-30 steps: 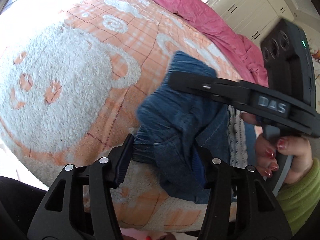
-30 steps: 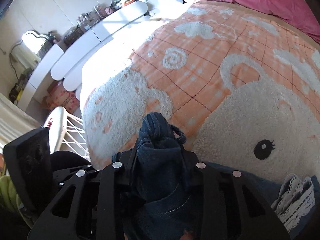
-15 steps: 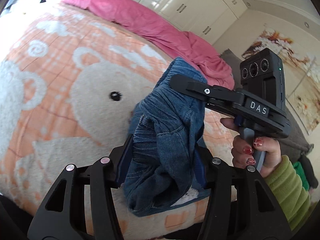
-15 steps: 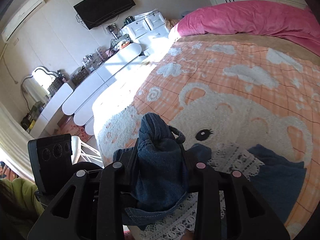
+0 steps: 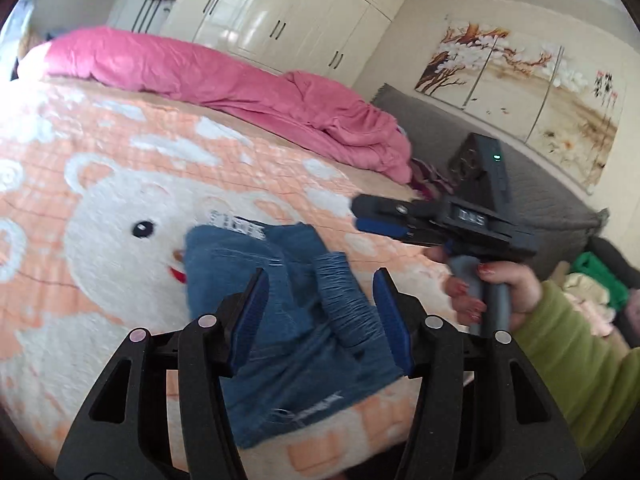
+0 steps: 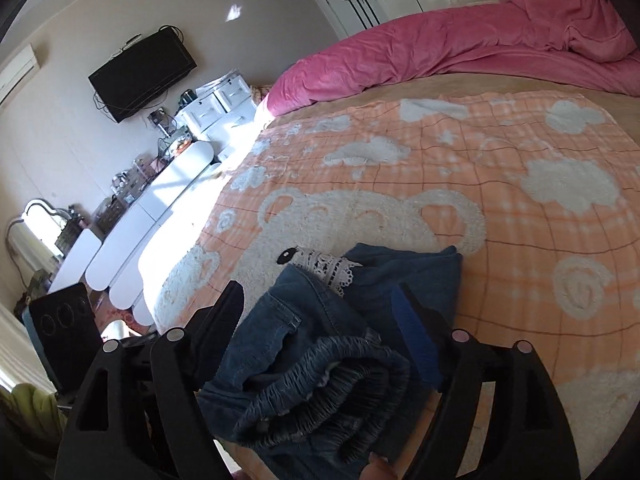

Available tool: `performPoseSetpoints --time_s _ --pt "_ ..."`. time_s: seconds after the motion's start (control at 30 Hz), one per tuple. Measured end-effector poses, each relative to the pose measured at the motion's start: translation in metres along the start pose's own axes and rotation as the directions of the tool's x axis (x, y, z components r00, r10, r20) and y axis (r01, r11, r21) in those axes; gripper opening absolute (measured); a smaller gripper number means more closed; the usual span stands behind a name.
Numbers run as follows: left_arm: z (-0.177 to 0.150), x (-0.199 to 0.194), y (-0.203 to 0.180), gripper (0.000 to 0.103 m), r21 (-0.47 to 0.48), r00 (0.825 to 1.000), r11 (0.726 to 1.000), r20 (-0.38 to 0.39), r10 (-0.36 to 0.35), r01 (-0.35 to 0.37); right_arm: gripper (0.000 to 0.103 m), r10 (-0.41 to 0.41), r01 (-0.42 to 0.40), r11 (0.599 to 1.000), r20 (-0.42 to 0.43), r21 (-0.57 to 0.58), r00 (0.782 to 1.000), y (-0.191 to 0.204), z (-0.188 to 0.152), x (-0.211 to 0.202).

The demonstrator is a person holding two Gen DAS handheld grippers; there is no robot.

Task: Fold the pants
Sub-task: 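Lift the waistband end and fold it over the bundle with the right tool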

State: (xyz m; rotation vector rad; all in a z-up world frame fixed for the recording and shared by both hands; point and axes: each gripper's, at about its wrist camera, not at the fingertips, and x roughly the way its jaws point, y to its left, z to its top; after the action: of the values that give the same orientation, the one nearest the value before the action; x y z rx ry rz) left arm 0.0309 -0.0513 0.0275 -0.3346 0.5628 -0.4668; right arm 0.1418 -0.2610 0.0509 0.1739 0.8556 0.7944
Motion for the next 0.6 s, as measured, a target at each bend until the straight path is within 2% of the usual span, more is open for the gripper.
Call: performPoseSetpoints --time_s 0.07,0.17,0.23,0.3,0.33,0.43,0.57,0.6 --pt "-0.006 0.002 -0.008 0.045 0.023 1.000 1.000 -0.028 -0.003 0.003 0.079 -0.014 0.014 1.000 -0.026 -0.003 1.000 0.004 -0.010 0.003" --pt "-0.017 0.020 -0.018 0.041 0.091 0.993 0.996 -0.119 -0.010 0.020 0.079 -0.067 0.063 0.997 -0.089 -0.037 0.994 0.011 -0.024 0.016" --pt "-0.030 0.034 -0.023 0.040 0.131 0.977 0.990 -0.213 -0.017 0.046 0.079 -0.165 0.152 0.984 -0.153 -0.094 0.974 0.012 -0.035 0.028" --pt "-0.041 0.047 -0.023 0.040 0.151 0.961 0.988 -0.276 0.009 0.034 0.078 -0.288 0.256 0.951 -0.198 -0.174 0.937 0.007 -0.050 0.040" --pt "-0.041 0.049 -0.022 0.040 0.154 0.959 0.988 -0.283 0.015 0.030 0.078 -0.288 0.254 0.952 -0.211 -0.171 0.934 0.004 -0.055 0.043" --pt "-0.037 0.046 -0.019 0.040 0.139 0.963 0.989 -0.269 -0.002 0.041 0.079 -0.240 0.217 0.967 -0.192 -0.133 0.951 0.001 -0.055 0.036" --pt "-0.034 0.027 -0.017 0.040 0.111 0.977 0.991 -0.207 -0.049 0.073 0.079 -0.203 0.191 0.972 -0.078 -0.135 0.976 0.012 -0.039 0.010" --pt "-0.032 0.022 -0.017 0.040 0.118 0.982 0.991 -0.184 -0.041 0.063 0.079 -0.191 0.182 0.975 -0.062 -0.131 0.980 0.014 -0.034 0.006"
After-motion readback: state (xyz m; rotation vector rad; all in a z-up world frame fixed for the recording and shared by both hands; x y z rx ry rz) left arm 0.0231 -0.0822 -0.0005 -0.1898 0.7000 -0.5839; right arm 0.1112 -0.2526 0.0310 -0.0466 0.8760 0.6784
